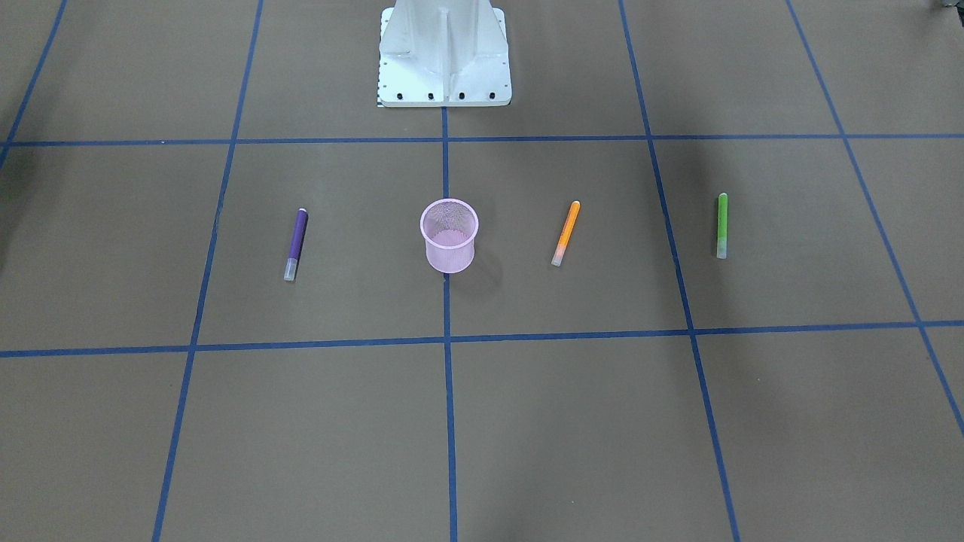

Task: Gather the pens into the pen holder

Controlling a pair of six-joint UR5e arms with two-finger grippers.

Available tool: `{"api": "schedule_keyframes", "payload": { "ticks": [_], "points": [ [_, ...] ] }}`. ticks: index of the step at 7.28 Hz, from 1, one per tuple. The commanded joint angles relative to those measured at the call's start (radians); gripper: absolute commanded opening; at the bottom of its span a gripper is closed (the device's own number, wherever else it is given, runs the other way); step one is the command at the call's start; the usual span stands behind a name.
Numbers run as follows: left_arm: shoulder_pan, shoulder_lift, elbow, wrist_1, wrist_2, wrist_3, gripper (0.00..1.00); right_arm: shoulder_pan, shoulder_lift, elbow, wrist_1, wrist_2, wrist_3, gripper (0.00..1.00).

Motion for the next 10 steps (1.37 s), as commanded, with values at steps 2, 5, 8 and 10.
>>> {"api": "schedule_keyframes", "payload": {
  "ticks": [2, 5, 8, 10],
  "points": [
    [0.000, 0.000, 0.000, 0.000, 0.000, 0.000, 1.00, -0.007, 0.002, 0.000, 0.000, -0.009, 0.001, 0.33],
    [0.000, 0.000, 0.000, 0.000, 0.000, 0.000, 1.00, -0.012, 0.002, 0.000, 0.002, -0.009, 0.000, 0.33],
    [0.000, 0.000, 0.002, 0.000, 0.000, 0.000, 1.00, -0.015, 0.000, 0.000, 0.002, -0.009, 0.001, 0.01],
    [0.000, -0.002, 0.007, 0.000, 0.000, 0.000, 1.00, -0.014, 0.000, 0.009, 0.002, -0.009, 0.000, 0.00]
  ]
}}
